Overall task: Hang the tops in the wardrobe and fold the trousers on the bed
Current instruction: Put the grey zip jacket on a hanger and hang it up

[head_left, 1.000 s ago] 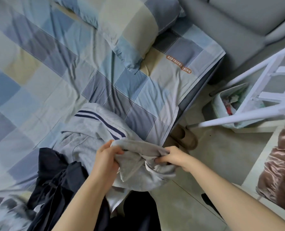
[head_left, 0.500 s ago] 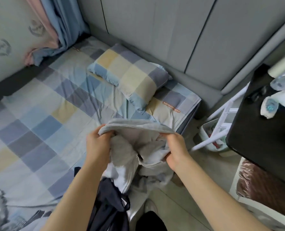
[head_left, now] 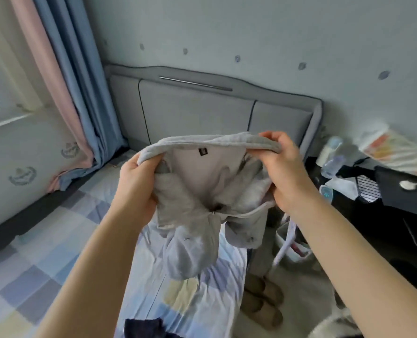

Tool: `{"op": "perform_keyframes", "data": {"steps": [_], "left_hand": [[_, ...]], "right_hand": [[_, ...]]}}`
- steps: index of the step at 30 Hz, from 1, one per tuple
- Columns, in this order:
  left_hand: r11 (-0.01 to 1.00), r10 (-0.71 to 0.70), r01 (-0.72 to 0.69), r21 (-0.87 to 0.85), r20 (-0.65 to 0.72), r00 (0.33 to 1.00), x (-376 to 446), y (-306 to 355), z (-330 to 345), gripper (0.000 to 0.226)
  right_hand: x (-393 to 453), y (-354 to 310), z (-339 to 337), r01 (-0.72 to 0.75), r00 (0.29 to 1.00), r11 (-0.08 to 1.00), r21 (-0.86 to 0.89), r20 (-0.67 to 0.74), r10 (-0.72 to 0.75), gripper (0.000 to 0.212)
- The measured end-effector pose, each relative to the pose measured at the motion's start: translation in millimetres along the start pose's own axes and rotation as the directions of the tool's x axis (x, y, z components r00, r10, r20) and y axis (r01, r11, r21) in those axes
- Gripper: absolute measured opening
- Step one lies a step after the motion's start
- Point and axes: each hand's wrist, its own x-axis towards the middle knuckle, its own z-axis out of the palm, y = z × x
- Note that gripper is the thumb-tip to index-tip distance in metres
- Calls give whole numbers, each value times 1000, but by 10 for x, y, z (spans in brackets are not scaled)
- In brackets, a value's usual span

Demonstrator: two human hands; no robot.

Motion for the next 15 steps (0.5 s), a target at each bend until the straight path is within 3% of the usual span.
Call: {"op": "perform_keyframes", "data": {"steps": [3, 6, 10, 12, 15], "left_hand": [[963, -11, -17, 270, 102, 995, -120, 20, 15, 11], [861, 11, -119, 494, 216, 976, -291, -106, 112, 10], [636, -139, -147, 758, 300, 944, -413, -497, 352, 24], [551, -206, -214, 807, 380, 902, -548, -683, 557, 24], [615, -285, -136, 777, 379, 880, -824, -788, 857, 29]], "right_hand": [[-158, -128, -297, 60, 994, 974, -219, -75, -78, 12], [-435, -243, -587, 0, 985, 984, -177, -168, -30, 14], [-755, -491, -858, 50, 976, 972, -228, -193, -95, 22], [-1000, -650, -979, 204, 955, 887, -414, -113, -273, 30], [-1338, -746, -1116, 308, 918, 702, -641, 6, -397, 27]]}}
